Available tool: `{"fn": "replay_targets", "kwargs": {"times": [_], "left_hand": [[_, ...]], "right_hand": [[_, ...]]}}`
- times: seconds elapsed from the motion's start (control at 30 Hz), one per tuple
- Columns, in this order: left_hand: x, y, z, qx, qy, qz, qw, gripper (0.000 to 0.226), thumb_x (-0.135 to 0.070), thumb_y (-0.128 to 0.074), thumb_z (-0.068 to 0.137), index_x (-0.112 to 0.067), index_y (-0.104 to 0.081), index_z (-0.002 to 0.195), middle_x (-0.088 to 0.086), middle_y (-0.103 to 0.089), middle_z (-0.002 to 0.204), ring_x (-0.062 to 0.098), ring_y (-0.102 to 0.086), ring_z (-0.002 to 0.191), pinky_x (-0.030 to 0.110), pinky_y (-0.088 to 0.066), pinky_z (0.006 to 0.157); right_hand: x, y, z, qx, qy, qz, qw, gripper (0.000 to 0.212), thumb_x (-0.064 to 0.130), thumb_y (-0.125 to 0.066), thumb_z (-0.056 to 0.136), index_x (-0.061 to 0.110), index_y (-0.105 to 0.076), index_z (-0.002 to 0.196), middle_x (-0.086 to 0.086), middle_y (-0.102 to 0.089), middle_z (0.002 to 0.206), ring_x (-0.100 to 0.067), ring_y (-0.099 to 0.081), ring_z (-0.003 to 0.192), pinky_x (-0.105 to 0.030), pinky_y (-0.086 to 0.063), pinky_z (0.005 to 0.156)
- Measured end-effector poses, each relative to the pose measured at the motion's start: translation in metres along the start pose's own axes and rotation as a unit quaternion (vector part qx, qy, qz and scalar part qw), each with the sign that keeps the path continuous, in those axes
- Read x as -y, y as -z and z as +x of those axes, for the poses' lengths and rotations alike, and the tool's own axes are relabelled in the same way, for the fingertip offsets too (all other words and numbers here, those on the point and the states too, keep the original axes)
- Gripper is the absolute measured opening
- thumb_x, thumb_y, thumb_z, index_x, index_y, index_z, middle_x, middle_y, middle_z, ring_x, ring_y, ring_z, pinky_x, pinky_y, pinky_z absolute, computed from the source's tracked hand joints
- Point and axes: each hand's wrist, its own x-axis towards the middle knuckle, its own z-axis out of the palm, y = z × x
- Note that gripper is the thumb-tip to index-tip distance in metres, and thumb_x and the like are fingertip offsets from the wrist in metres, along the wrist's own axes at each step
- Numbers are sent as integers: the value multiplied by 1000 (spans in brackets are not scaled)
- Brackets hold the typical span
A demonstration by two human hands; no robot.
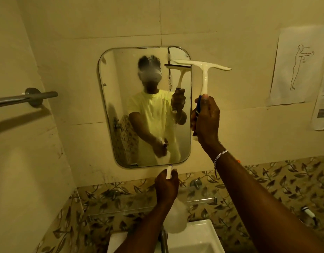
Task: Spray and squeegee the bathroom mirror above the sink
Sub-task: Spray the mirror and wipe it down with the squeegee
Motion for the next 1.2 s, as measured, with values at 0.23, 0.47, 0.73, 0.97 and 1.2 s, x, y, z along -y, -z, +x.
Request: {"fn": "replay_targets", "kwargs": {"times": [0.23,0.47,0.73,0.97,1.2], "left_hand": [[6,27,15,-18,-2,-19,1000,14,-30,-66,95,-18,-74,91,-3,-69,75,5,-64,67,15,-47,57],[17,55,30,-53,16,-4,998,27,-33,-67,93,-39,-61,68,-8,-67,66,12,-66,65,36,-56,62],[23,72,39,-68,24,-17,997,28,-33,-69,92,-36,-60,66,-7,-64,59,7,-63,58,18,-43,51],[30,68,47,-42,30,-24,998,21,-33,-67,94,-29,-65,73,-4,-66,62,12,-65,58,20,-46,50],[25,65,54,-47,9,-29,998,26,-28,-67,94,-35,-60,70,-4,-66,62,11,-65,58,29,-55,53]], "right_hand": [[29,-48,13,110,-17,18,994,35,39,-42,112,9,-60,108,-8,-60,75,-12,-53,52,-26,-44,45],[51,-96,28,125,2,-44,991,47,41,-39,112,1,-61,124,-28,-73,104,-29,-63,72,-31,-51,50],[48,-120,29,101,-2,-108,989,48,39,-37,113,0,-63,123,-25,-74,110,-43,-73,100,-61,-60,88],[42,-131,37,89,14,-98,991,47,38,-39,113,-2,-62,123,-28,-73,109,-44,-72,97,-60,-61,83],[2,-120,13,86,31,-125,988,43,38,-38,113,5,-64,123,-19,-74,98,-36,-72,85,-49,-61,72]]}}
